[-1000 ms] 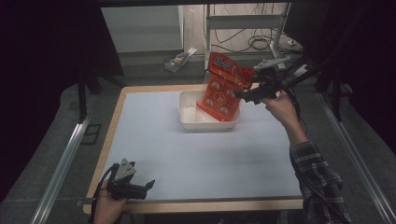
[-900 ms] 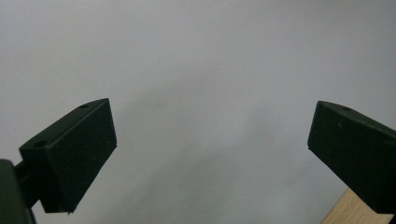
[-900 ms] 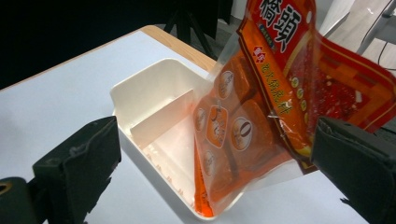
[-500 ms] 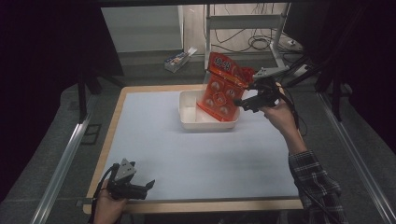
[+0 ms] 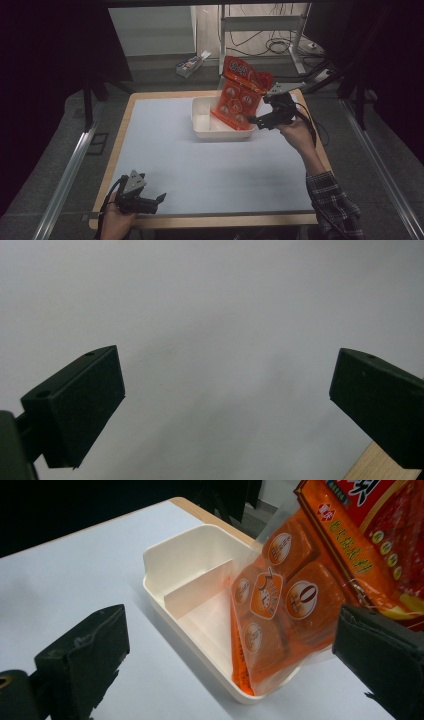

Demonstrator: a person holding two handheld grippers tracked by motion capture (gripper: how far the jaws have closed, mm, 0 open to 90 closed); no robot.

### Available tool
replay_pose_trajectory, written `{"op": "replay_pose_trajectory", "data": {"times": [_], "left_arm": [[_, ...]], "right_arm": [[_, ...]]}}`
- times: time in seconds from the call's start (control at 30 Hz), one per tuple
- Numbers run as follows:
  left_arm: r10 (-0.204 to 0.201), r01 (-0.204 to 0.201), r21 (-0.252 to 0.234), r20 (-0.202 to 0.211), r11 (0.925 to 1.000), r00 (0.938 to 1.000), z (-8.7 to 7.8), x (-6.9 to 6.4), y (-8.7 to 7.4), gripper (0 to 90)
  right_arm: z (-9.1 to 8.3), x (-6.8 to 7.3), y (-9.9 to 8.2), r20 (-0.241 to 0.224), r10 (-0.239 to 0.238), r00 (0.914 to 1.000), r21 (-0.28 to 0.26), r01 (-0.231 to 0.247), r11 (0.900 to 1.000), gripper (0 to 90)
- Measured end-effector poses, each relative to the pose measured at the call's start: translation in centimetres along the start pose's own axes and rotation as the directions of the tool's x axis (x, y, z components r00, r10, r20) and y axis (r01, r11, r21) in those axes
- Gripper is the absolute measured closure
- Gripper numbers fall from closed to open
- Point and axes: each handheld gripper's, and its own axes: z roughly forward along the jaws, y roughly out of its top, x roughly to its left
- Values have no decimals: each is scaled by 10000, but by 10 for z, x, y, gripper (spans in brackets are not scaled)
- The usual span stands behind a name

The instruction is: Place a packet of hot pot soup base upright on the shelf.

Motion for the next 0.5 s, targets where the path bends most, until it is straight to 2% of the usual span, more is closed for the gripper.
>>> {"op": "replay_pose_trajectory", "data": {"times": [0.2,0.5], "left_arm": [[1,-1,0,2,10000,10000,0,0,0,11],[23,-23,-25,63,10000,10000,0,0,0,11]], "right_arm": [[1,7,-9,57,-104,9999,-78,104,9999,14],[6,17,-23,47,-213,9998,104,213,9997,7]]}}
